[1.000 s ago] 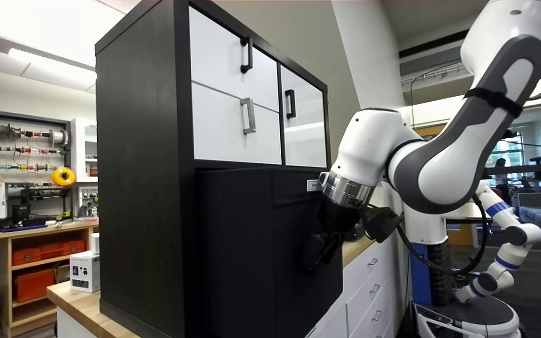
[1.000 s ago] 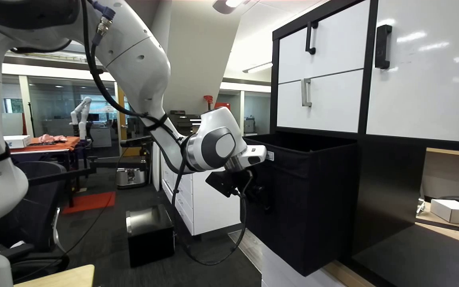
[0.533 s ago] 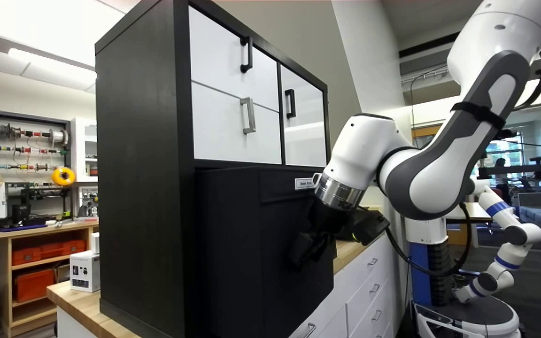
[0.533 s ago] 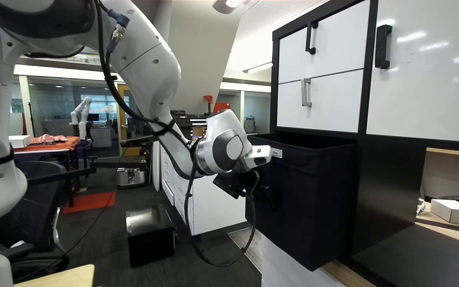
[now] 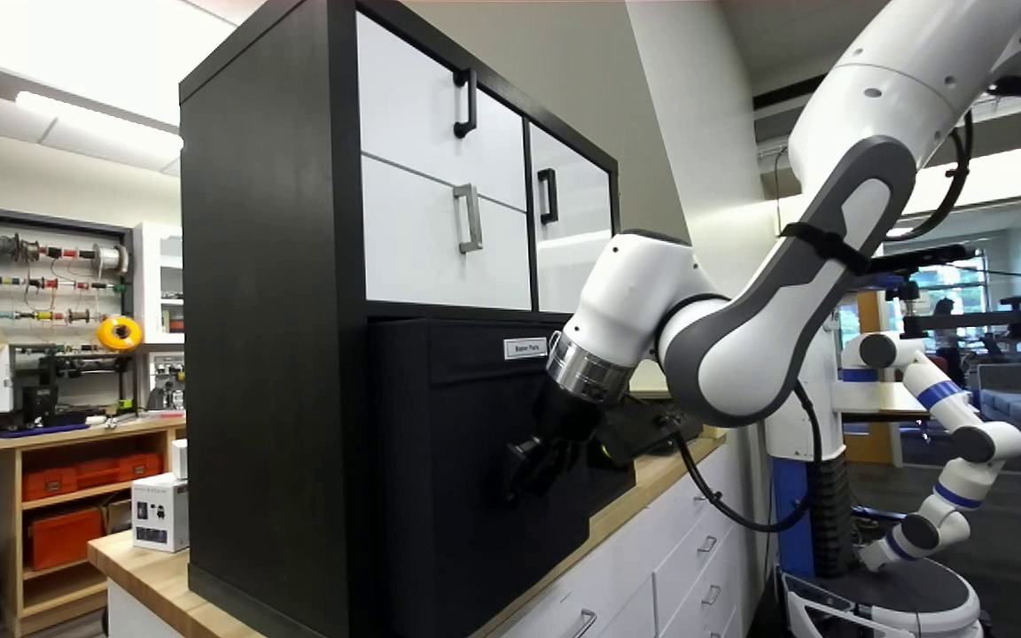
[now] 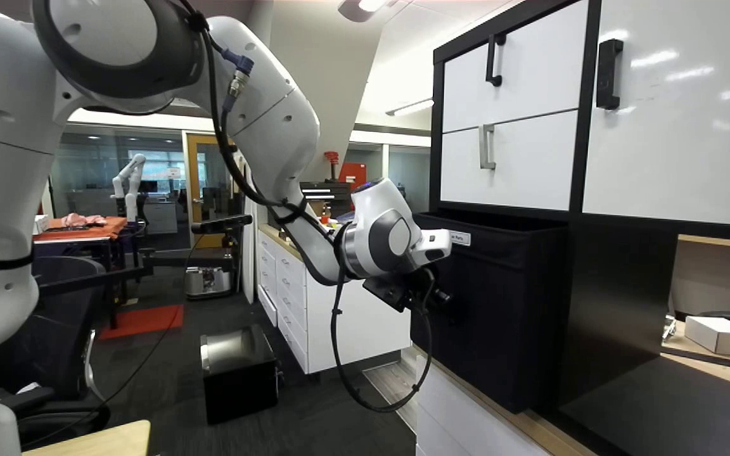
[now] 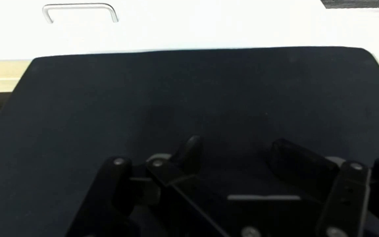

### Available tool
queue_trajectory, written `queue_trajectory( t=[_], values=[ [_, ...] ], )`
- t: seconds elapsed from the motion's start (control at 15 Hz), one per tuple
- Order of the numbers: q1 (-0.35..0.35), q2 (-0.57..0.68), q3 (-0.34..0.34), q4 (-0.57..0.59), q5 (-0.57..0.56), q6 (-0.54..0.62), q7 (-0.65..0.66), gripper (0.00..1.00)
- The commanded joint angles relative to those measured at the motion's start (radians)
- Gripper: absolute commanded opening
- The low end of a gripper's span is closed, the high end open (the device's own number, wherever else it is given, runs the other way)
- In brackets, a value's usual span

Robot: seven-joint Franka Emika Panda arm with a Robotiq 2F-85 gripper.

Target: Slide the basket back into the shelf

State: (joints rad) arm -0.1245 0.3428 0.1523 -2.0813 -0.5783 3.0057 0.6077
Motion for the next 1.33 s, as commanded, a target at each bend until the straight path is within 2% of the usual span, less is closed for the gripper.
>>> queue_trajectory(
  t=[0.0,0.27,0.6,0.93,1.07,1.13,1.27],
  values=[
    [0.056,0.095,-0.054,0.146,-0.030,0.021,0.047,0.27],
    [0.093,0.142,-0.095,0.218,-0.023,0.022,0.049,0.03],
    [0.135,0.188,-0.138,0.279,-0.019,0.025,0.047,0.00],
    [0.176,0.211,-0.178,0.315,-0.023,0.022,0.042,0.01],
    [0.179,0.190,-0.176,0.296,-0.010,-0.001,0.033,0.01],
    [0.174,0.165,-0.164,0.267,-0.003,-0.021,0.020,0.25],
    [0.154,0.108,-0.122,0.199,0.021,-0.059,-0.003,0.28]
  ],
)
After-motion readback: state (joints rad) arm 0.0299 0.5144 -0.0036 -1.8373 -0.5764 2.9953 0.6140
